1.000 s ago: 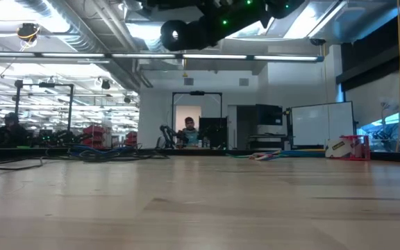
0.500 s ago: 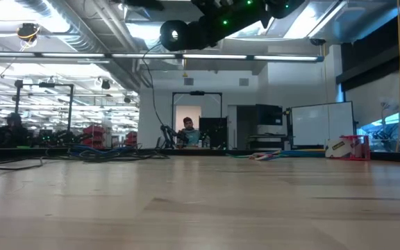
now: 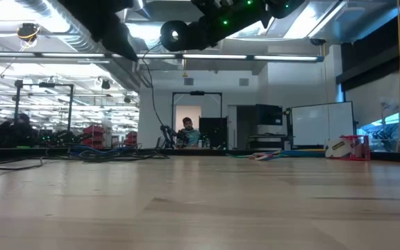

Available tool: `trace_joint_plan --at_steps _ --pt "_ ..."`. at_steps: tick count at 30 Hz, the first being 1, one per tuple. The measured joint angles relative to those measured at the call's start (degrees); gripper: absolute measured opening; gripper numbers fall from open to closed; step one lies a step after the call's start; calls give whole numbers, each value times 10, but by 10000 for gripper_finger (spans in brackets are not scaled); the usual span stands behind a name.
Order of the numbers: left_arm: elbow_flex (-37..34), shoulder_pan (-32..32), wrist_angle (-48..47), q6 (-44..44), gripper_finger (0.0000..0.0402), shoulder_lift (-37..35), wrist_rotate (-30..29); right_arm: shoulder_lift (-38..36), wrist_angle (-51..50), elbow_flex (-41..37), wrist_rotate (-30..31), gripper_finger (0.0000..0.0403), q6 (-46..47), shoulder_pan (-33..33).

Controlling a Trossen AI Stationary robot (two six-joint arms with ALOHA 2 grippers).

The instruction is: Coiling cords

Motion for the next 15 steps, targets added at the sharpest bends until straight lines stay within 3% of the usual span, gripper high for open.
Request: trace_joint_plan --at_steps 5,10,15 --pt "-107 33 152 56 155 -77 15 0 -7 0 2 5 -2 0" --pt "-214 110 349 66 145 -147 210 0 -4 0 2 4 -5 0" --pt "-257 180 410 17 143 -139 331 0 4 1 3 5 -8 0"
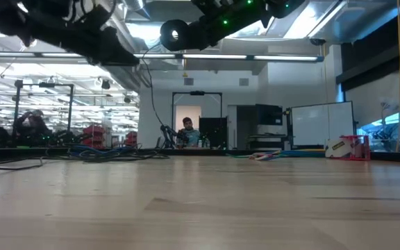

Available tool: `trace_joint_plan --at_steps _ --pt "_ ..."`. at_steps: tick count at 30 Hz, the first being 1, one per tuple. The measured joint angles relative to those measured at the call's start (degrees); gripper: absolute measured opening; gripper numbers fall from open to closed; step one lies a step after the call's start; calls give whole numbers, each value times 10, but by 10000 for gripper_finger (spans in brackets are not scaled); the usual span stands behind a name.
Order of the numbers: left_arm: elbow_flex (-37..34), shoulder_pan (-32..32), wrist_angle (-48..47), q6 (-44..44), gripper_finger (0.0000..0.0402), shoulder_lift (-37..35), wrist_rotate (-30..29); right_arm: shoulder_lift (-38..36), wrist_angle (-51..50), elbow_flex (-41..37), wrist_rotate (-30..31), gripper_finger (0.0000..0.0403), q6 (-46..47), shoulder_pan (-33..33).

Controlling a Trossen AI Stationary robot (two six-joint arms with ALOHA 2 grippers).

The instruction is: Coiling cords

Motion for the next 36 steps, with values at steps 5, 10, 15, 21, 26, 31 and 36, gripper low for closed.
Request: trace_joint_plan --at_steps 5,10,15,21,26,31,36 --pt "-22 36 73 -26 143 39 28 0 0 0 0 4 0 0" --pt "-23 52 150 -46 143 105 107 0 0 0 0 5 -3 0" --pt "-23 66 197 -53 143 161 109 0 -2 0 1 4 -3 0" --pt "-23 70 214 -50 115 170 119 0 -3 0 1 6 -3 0" --pt "-23 70 230 -36 26 169 130 0 -3 0 0 4 -3 0" --pt "-23 70 225 -31 8 160 131 0 -3 0 0 5 -3 0" --pt "-2 59 173 -25 4 87 128 0 -7 0 0 4 -3 0"
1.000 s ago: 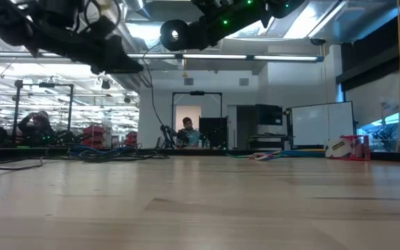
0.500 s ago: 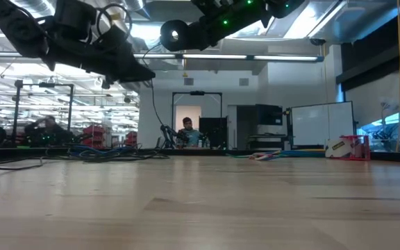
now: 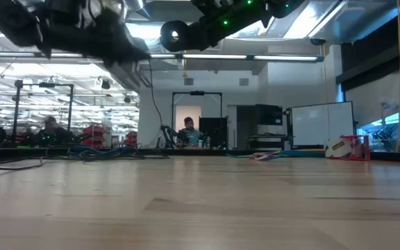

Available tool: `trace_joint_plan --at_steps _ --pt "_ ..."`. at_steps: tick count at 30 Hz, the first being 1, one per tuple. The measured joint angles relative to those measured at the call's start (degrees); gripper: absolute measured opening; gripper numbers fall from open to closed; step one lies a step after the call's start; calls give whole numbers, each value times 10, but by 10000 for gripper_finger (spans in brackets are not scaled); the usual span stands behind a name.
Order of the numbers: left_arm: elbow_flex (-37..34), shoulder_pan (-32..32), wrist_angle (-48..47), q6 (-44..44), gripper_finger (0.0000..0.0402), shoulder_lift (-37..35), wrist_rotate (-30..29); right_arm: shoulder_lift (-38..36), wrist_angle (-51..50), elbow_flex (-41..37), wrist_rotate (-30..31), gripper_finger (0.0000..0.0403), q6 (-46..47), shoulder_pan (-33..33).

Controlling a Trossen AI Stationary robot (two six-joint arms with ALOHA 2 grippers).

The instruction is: Coiling cords

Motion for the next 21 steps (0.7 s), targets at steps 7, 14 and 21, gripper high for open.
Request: trace_joint_plan --at_steps 7,14,21 --pt "64 -49 -74 6 2 -81 -1 0 0 0 0 3 0 0" --pt "133 -128 -93 46 1 -23 -40 0 1 0 0 3 1 0" --pt "191 -184 -92 74 1 78 -79 0 1 0 5 3 6 0"
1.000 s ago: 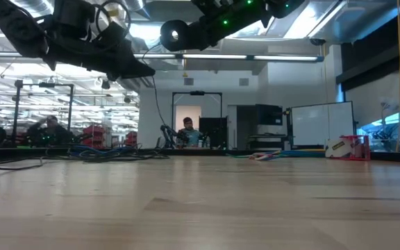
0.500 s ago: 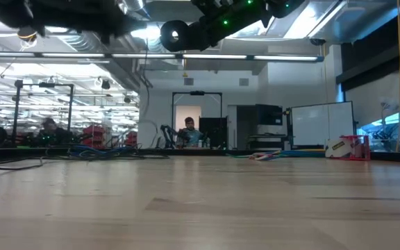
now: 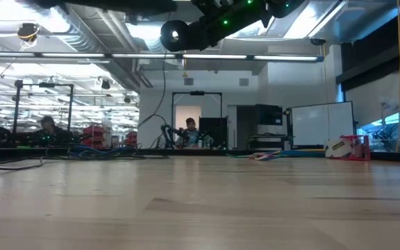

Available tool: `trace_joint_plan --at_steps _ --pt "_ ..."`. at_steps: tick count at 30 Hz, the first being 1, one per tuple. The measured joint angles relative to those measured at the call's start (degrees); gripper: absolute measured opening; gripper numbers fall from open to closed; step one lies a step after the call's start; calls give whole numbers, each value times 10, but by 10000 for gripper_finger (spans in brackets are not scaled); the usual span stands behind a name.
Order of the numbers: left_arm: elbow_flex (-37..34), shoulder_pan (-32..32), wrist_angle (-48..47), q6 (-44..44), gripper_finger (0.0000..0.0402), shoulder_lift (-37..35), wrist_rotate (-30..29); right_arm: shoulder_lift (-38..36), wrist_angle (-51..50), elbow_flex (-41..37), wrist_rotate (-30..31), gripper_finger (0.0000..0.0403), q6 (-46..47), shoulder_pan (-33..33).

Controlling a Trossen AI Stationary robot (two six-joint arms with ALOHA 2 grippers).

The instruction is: Coiling cords

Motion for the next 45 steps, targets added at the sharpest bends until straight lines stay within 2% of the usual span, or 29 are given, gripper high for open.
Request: trace_joint_plan --at_steps 8,13,17,24,33,37,45 --pt "47 -11 2 21 1 110 -16 0 4 0 -6 4 23 0" --pt "50 -11 -21 29 1 137 -58 0 5 -1 -24 4 37 0" --pt "50 -11 -56 29 1 135 -79 -1 11 -1 -37 4 46 0" --pt "51 -7 -77 19 1 133 -80 -8 29 -2 -70 5 79 -1" --pt "49 -9 -14 32 1 133 -83 -8 38 18 -117 5 122 -1" --pt "49 -17 2 56 1 110 -82 -10 25 43 -128 5 132 1" --pt "51 -27 -145 80 1 33 -80 -10 -78 113 -129 5 131 16"
